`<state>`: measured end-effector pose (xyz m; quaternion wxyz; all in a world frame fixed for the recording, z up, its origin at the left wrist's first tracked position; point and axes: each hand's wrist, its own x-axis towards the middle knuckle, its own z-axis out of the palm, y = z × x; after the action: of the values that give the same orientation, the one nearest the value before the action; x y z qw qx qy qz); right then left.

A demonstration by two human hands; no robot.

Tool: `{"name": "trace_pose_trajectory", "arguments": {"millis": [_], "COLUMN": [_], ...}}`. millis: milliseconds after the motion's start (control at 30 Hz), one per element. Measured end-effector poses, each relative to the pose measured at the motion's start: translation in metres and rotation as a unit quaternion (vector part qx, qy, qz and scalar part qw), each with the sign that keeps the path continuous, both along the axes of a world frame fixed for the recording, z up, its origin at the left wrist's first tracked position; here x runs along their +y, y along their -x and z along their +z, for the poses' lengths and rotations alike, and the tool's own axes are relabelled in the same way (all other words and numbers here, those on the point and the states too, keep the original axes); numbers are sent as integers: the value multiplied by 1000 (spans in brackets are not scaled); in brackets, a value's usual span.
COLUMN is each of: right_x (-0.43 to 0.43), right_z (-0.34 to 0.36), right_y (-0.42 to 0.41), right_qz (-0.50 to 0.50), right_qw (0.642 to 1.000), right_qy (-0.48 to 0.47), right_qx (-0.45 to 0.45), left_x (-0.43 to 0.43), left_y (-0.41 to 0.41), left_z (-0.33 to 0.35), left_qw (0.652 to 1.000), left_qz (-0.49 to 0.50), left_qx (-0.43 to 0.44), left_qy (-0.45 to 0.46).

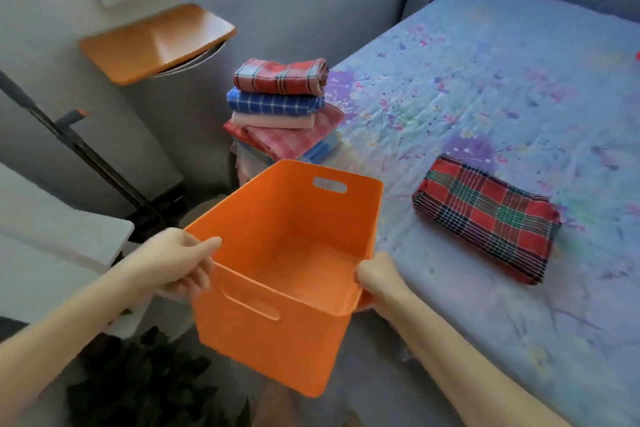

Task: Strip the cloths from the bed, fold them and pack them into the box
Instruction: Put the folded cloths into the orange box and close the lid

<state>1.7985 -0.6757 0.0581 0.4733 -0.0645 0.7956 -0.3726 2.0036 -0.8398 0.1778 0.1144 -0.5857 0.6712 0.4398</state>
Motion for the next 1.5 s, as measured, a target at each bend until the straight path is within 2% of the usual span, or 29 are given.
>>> {"name": "trace_pose_trajectory", "arguments": {"millis": [67, 133, 300, 467, 733, 867, 967, 1100, 1167, 1300, 1433, 1500], "right_x": [23, 43, 58, 14, -80, -125, -134, -117, -94, -35, 22, 47], "right_z": [28, 48, 63, 33, -28, -69, -89, -60, -50, -55, -79, -95], "right_y": [14, 28, 72, 114, 197, 214, 219, 243, 266, 294, 304, 306], "right_qz": [-35, -66, -122, -152, -198, -223, -178, -143, -238, -468, -565, -555], "right_qw": [999, 996, 980, 966, 948, 953, 967, 976, 958, 879, 818, 811], "right_qy": [-2, 19, 95, 98, 13, -27, -79, -95, -92, -51, -98, -176], "right_qx": [26, 57, 128, 185, 250, 202, 162, 131, 128, 79, 46, 54], "left_x": [1, 4, 4, -20, -107, -158, -181, -184, -175, -146, -110, -95], "left_y": [25, 53, 140, 218, 314, 364, 398, 439, 461, 498, 527, 541], "left_z": [14, 17, 7, -19, -60, -74, -80, -75, -76, -76, -77, -80], "left_qw": [974, 930, 882, 878, 876, 865, 840, 820, 806, 783, 761, 749], "left_qz": [-98, -164, -228, -281, -346, -396, -452, -495, -514, -547, -574, -591], "left_qx": [17, 47, 150, 161, 168, 163, 160, 159, 170, 199, 213, 211], "left_qy": [204, 325, 383, 352, 293, 264, 256, 242, 239, 222, 216, 211]}}
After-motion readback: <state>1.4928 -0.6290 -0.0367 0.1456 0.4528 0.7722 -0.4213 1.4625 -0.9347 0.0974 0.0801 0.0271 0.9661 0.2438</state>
